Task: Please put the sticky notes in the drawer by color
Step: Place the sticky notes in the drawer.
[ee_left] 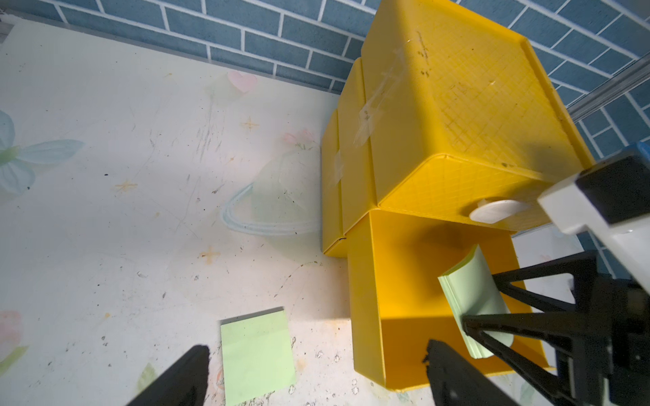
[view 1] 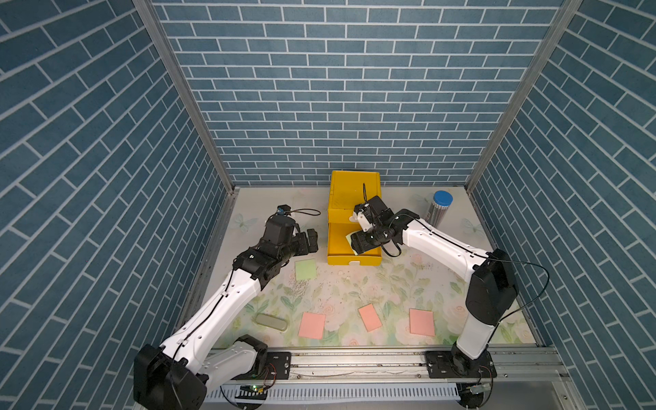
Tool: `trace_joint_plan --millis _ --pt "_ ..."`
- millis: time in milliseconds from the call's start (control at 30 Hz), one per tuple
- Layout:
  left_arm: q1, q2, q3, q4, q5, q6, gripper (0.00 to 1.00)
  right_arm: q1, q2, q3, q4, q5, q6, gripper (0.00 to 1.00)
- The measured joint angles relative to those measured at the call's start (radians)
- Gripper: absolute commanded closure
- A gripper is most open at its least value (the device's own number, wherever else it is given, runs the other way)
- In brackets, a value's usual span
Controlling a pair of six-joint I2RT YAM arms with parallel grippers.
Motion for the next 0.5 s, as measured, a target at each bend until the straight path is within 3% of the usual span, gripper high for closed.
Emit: trace_joint_plan --millis 233,500 --pt "0.000 0.016 -0.040 0.000 -0.023 -0.006 0.00 0.001 0.000 0.005 -0.006 0.011 -0.002 0.14" --pt "-0.002 0.071 -0.071 -0.006 -0.036 -0.018 0.00 0.001 -0.001 0.005 -0.012 0.018 -0.003 0.16"
